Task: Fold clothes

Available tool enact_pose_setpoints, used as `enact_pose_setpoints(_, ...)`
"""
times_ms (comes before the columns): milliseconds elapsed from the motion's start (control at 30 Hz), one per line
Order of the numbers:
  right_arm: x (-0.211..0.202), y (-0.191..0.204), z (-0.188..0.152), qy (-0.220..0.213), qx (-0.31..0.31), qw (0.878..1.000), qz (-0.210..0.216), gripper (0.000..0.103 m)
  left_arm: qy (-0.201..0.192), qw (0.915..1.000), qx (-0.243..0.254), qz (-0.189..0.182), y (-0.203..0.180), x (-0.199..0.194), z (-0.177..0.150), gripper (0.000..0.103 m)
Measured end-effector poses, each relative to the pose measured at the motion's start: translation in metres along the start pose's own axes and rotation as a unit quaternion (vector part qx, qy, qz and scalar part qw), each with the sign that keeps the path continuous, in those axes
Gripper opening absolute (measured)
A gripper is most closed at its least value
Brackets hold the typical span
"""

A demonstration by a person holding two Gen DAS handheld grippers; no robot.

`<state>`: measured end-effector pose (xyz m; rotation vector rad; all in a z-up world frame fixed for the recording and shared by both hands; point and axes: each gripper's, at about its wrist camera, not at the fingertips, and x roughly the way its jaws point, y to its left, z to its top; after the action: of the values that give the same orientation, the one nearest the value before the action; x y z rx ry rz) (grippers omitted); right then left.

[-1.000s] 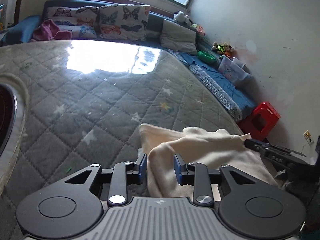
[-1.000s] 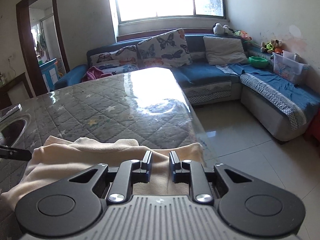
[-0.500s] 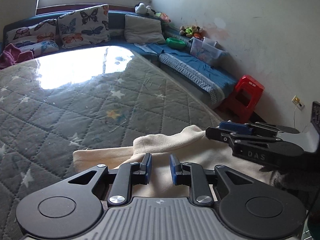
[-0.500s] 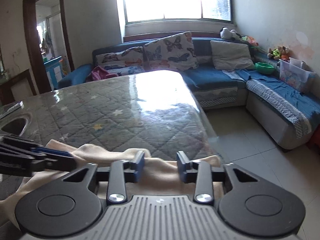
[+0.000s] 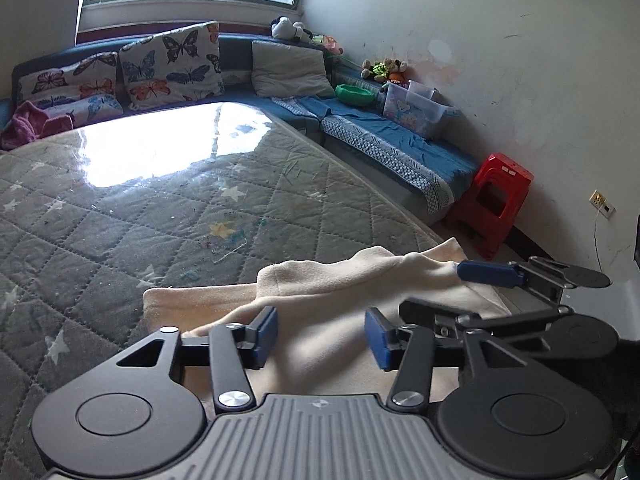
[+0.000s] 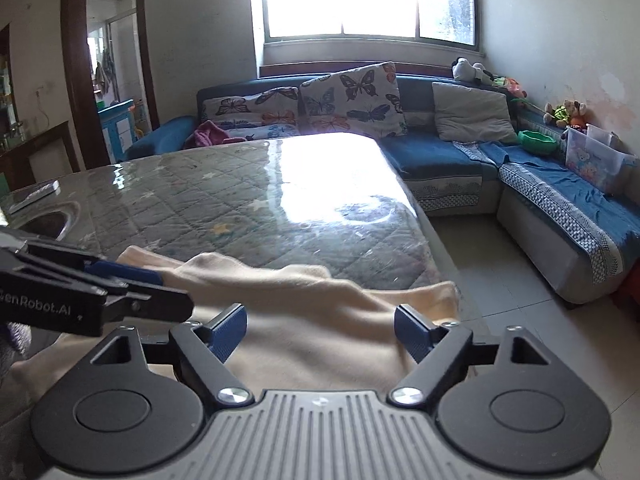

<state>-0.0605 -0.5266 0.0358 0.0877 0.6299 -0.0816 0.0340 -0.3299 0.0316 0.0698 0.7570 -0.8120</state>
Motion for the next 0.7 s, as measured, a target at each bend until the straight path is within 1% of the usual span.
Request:
enact_pose_setpoints(33, -0.003, 0.002, -0.002, 0.0, -0.001, 1.0, 0.002, 0.083, -0.005, 1.0, 0.002, -0.001, -0.001, -0.005, -0.002, 0.062)
enact_pose_setpoints(67, -0.009, 0.005, -0.006, 0.001, -0.002, 1.0, 0.004, 0.085, -0.008, 1.0, 0.005, -0.003, -0.002, -0.009, -0.004, 0.067)
enact_pose_setpoints(100, -0.013, 0.007, -0.01, 0.0, -0.003, 1.0, 0.006, 0.088, -0.012, 0.9999, 0.008, -0.002, -0.004, -0.013, -0.007, 0.07)
enact_pose_setpoints(167, -0.021, 0.012, -0.017, 0.0, -0.006, 1.0, 0.006, 0.089, -0.022, 0.9996, 0.017, 0.001, -0.007, -0.022, -0.014, 0.078)
enact_pose_setpoints(200, -0.025, 0.014, -0.021, 0.0, -0.009, 1.0, 0.005, 0.091, -0.027, 0.9994, 0.023, 0.001, -0.009, -0.026, -0.017, 0.08)
enact_pose_setpoints(267, -0.033, 0.019, -0.029, -0.002, -0.018, 1.0, 0.0, 0.096, -0.037, 0.9986, 0.038, 0.007, -0.013, -0.034, -0.026, 0.089)
enact_pose_setpoints(333, -0.039, 0.023, -0.037, -0.004, -0.024, 1.0, -0.005, 0.099, -0.045, 0.9977, 0.05, 0.011, -0.016, -0.041, -0.035, 0.092)
enact_pose_setpoints(367, -0.042, 0.024, -0.04, -0.005, -0.027, 1.0, -0.007, 0.1, -0.046, 0.9976, 0.05, 0.011, -0.016, -0.044, -0.039, 0.095)
enact_pose_setpoints(433, -0.048, 0.026, -0.049, -0.009, -0.027, 1.0, -0.012, 0.103, -0.047, 0.9978, 0.046, 0.012, -0.015, -0.049, -0.047, 0.096)
enact_pose_setpoints(567, -0.058, 0.027, -0.059, -0.016, -0.023, 0.999, -0.017, 0.103, -0.042, 0.9982, 0.036, 0.023, -0.01, -0.053, -0.059, 0.098)
enact_pose_setpoints(700, -0.063, 0.026, -0.056, -0.027, -0.028, 0.999, -0.031, 0.103, -0.042, 0.9982, 0.016, 0.04, -0.003, -0.055, -0.065, 0.1)
